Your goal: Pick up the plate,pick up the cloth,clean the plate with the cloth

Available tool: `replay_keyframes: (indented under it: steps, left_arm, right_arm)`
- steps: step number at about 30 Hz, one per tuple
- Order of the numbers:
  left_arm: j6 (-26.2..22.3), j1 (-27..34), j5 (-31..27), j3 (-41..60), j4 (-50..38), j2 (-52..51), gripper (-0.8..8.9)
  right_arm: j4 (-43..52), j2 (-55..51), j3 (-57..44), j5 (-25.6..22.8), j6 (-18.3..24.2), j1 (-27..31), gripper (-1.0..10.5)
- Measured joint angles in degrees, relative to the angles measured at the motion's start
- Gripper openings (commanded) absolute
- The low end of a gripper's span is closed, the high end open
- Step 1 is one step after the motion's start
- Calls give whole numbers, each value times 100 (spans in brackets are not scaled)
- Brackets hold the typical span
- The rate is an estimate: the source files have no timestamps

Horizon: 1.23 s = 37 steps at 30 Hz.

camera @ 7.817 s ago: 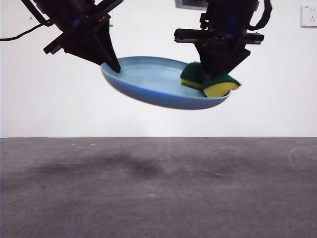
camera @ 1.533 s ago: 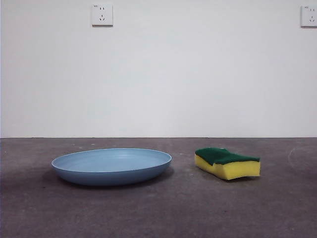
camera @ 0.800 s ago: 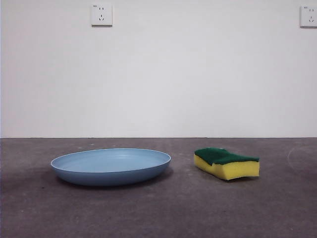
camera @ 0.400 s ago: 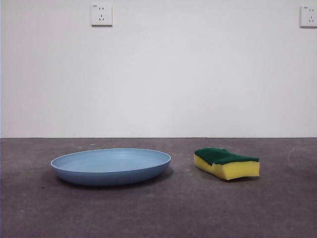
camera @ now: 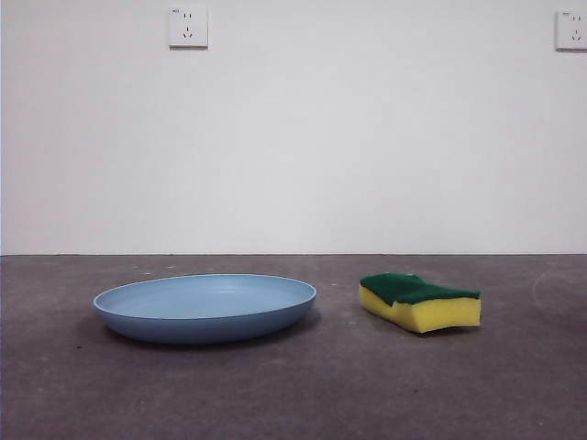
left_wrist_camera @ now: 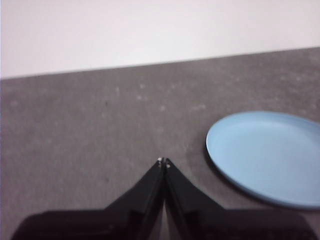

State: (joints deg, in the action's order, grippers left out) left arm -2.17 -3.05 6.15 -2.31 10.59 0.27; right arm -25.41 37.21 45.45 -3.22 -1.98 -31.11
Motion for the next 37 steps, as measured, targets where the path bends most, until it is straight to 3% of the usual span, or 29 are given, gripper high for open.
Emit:
replay_keyframes:
  steps: [4,22,28,31,34,37]
  left_arm:
    - [31,0,-4,0,345,4,-3]
    - [31,0,-4,0,343,2,-3]
    - [31,0,-4,0,343,2,-3]
    - [31,0,-2,0,343,2,-3]
    - [31,0,-4,0,343,2,-3]
    - [31,0,-4,0,343,2,-3]
  right_arm:
    - [0,0,0,0,0,-2,-16]
    - [-9,0,0,-2,9,-2,-16]
    - [-238,-61,0,-63,289,0,-16]
    - [-254,-243,0,-289,656,57,-16]
    - [-177,-455,-92,-278,990,398,-16]
    - [-96,-767,-525,-273,1067,977,-16]
